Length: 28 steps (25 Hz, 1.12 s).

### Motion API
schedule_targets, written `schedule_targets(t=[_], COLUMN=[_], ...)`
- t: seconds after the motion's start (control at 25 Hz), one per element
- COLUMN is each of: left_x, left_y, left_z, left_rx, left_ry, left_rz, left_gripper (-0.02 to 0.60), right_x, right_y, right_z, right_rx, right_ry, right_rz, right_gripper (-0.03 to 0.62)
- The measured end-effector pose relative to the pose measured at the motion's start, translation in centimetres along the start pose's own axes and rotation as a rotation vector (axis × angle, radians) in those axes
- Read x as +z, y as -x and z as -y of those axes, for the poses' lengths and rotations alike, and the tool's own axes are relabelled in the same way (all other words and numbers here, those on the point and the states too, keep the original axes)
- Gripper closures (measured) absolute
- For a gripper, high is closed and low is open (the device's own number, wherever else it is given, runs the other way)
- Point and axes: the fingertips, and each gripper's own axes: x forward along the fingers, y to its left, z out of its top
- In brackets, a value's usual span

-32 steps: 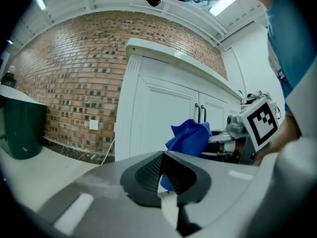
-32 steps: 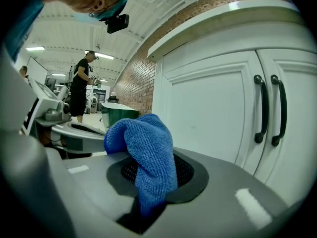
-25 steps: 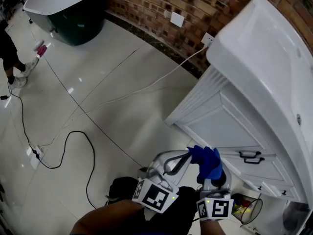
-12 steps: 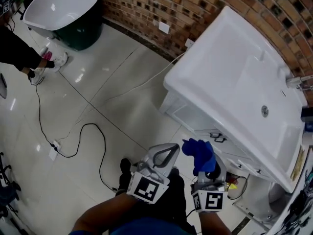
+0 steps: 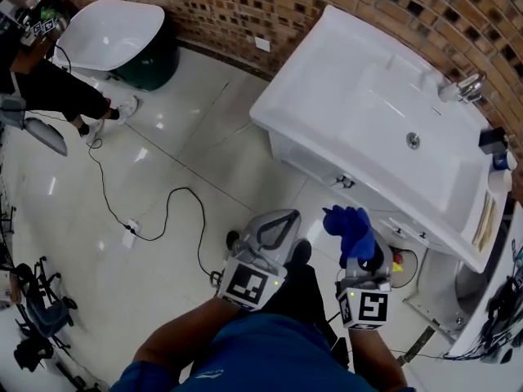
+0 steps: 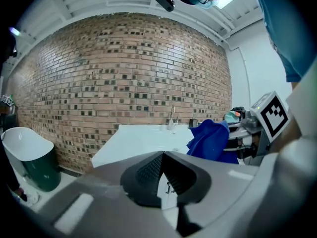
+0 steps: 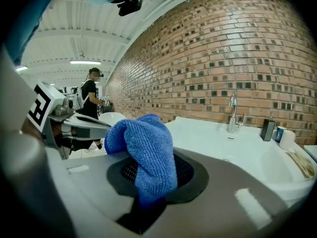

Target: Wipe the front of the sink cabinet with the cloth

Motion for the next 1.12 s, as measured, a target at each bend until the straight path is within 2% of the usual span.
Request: schedule_targets(t=[0.08, 0.16, 0.32, 0.48, 0.72, 0.8, 0.88, 0.96, 1.08, 1.12], left_x=[1.1, 1.7, 3.3, 4.9, 4.7, 4.0, 3.0, 2.2, 1.3, 1.0], left_y=[1.1, 2.0, 2.3, 3.4, 7.6, 9.7, 12.2, 15.1, 19.7, 21.1], left_z=[0.8, 1.4, 2.8, 4.3, 5.5, 6.0, 6.2, 5.7, 4.3, 4.0], left_rx=[0.025, 0.065, 0.110, 0.082, 0.056, 0.037, 0.017, -0.002, -0.042, -0.050], left_ry=[0.004, 0.041, 0.099, 0.093, 0.081, 0.081, 0.077, 0.050, -0.091, -0.104], left_rz=[0.003, 0.005, 0.027, 0.056, 0.095, 0.108, 0.115, 0.122, 0.114, 0.118], left_gripper=[0.578, 0.578, 0.578, 0.578, 0.578, 0.578, 0.578, 0.578, 0.578, 0.578], right_x=[0.7, 1.0, 2.3, 3.5, 2.9, 2.1, 0.6, -0.7, -0.8, -0.8], right_y=[1.6, 2.8, 4.6, 6.2, 9.7, 11.1, 12.6, 14.4, 16.8, 17.6], right_z=[0.2, 0.6, 1.8, 1.8, -1.3, -3.1, -5.2, -7.7, -11.6, -12.8], right_rx=[0.017, 0.033, 0.020, -0.008, -0.041, -0.049, -0.079, -0.114, -0.140, -0.151], right_ry=[0.007, 0.026, 0.031, 0.006, -0.013, -0.015, -0.029, -0.036, -0.017, -0.017], right_rz=[0.006, 0.008, 0.041, 0.094, 0.129, 0.120, 0.057, -0.001, 0.037, 0.037], right_gripper=[0.514, 0.514, 0.514, 0.514, 0.514, 0.514, 0.514, 0.514, 0.514, 0.514])
